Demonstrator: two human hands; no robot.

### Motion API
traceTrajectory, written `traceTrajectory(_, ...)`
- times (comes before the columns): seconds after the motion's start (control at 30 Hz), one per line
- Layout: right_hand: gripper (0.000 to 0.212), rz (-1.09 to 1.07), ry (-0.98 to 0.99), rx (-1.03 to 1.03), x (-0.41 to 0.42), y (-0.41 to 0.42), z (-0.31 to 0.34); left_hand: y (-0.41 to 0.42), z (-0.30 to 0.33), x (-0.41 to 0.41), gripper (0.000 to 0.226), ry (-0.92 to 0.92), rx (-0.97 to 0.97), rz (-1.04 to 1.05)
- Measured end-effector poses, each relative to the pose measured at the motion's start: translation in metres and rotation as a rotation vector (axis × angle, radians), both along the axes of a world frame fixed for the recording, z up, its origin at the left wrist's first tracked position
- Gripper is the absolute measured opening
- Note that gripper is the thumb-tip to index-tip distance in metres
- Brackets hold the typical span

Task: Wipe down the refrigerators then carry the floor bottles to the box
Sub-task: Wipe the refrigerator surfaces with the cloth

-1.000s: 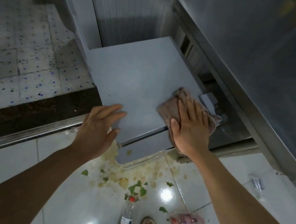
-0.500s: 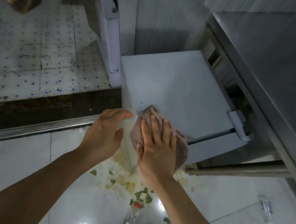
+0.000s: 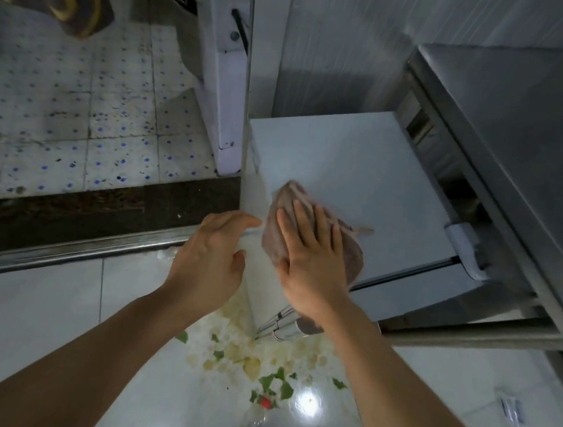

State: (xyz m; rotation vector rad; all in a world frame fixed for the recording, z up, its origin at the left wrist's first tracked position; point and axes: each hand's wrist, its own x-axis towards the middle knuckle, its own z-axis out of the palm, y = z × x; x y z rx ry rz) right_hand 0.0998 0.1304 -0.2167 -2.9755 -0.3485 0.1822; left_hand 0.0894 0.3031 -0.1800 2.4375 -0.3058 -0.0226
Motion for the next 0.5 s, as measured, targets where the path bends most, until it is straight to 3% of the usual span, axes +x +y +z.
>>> traceTrajectory(0.17, 0.06, -0.061, -0.126, 0.042, -0.09, -0.008, 0.0, -0.015, 0.006, -0.011, 0.049, 0.01, 0.013, -0.041)
traceTrajectory(0.33, 0.055, 0.003, -0.136, 0.067, -0.089, -0.037, -0.007, -0.038, 0.009, -0.021, 0.047, 0.012, 0.031, -0.103)
traceTrajectory(0.5, 0.057, -0.224, -0.142, -0.014, -0.069, -0.127, -0.003, -0.072, 0.004, -0.035, 0.05, -0.024, 0.075, -0.152)
